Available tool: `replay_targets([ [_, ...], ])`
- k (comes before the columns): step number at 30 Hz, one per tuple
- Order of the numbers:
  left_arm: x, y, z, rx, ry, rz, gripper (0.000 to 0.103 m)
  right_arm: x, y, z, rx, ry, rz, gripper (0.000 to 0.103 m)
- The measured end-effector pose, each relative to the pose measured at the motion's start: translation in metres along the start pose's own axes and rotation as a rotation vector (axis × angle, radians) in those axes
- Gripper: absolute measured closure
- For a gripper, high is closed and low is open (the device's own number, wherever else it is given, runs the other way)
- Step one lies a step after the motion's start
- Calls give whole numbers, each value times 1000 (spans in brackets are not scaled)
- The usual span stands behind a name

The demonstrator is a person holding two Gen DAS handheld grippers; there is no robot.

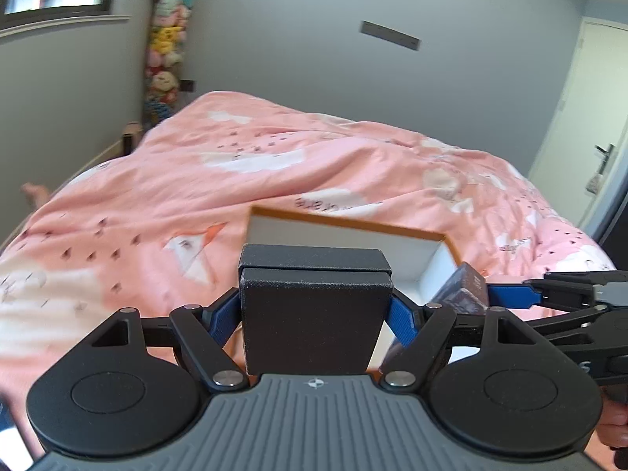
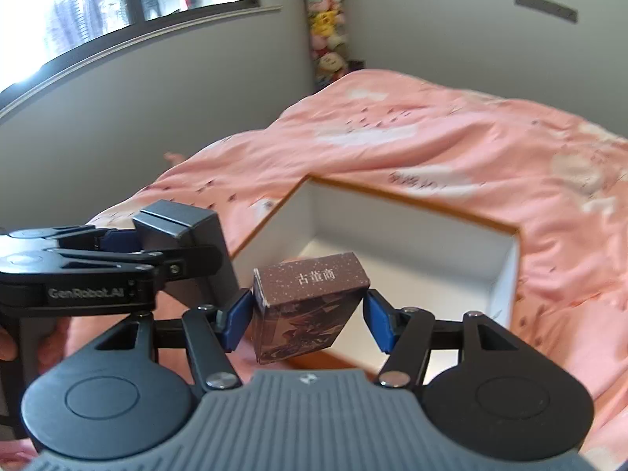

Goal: Organize objects
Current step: 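Carry the black case and brown card box over the orange box and lower them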

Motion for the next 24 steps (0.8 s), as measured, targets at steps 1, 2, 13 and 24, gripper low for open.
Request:
replay_targets([
  [1,-6,8,0,20,-4,-13,15,-4,1,6,16,3,8,40],
  [2,-12,16,0,40,-8,-34,15,-8,3,13,28,8,11,40],
  [13,-43,118,-14,58,-4,-260,15,-20,79,76,102,102,-83,40],
  [24,-49,204,-24,-15,41,-452,15,-14,137,96,98,95,-172,40],
])
Point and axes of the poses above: each gripper's, at about its wrist camera, not at the fingertips, and y roughly the way its jaws point, z to its right, x to its underside, the point moved 1 cm from there along y, roughly the way its jaws point, and after that the axes turned 10 degrees about x, right-handed, at the moved point
